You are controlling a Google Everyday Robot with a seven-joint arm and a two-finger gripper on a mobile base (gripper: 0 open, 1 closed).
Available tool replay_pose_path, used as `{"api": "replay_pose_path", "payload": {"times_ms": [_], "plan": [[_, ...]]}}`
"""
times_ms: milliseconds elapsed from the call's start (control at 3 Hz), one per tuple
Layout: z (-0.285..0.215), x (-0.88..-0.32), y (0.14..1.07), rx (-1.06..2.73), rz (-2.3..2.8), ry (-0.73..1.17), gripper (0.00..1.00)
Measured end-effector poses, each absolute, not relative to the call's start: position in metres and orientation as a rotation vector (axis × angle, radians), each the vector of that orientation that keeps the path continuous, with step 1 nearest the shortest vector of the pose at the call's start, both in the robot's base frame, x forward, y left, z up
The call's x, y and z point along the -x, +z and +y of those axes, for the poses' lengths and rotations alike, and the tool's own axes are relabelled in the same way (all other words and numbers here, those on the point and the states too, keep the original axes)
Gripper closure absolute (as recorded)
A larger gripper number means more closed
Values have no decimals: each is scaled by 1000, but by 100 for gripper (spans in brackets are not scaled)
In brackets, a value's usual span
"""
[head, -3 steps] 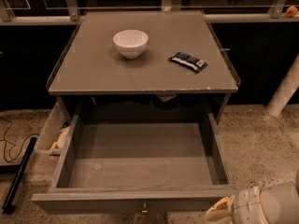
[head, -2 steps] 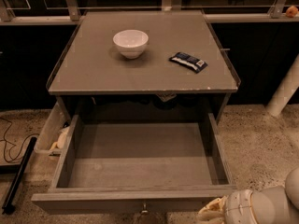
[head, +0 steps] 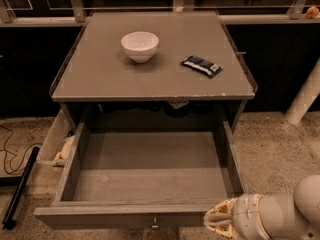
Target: Close top drawer
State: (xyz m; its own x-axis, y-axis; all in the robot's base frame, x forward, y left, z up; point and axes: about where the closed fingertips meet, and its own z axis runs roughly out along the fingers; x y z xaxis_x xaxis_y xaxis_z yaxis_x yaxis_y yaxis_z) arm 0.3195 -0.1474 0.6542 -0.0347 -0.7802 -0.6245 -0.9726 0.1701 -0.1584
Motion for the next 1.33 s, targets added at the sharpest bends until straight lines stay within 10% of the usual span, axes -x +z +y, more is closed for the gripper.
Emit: {"api": "replay_pose_path", "payload": {"times_ms": [1333], "plan": [[-148,-321,654,1653,1859,412,12]]}}
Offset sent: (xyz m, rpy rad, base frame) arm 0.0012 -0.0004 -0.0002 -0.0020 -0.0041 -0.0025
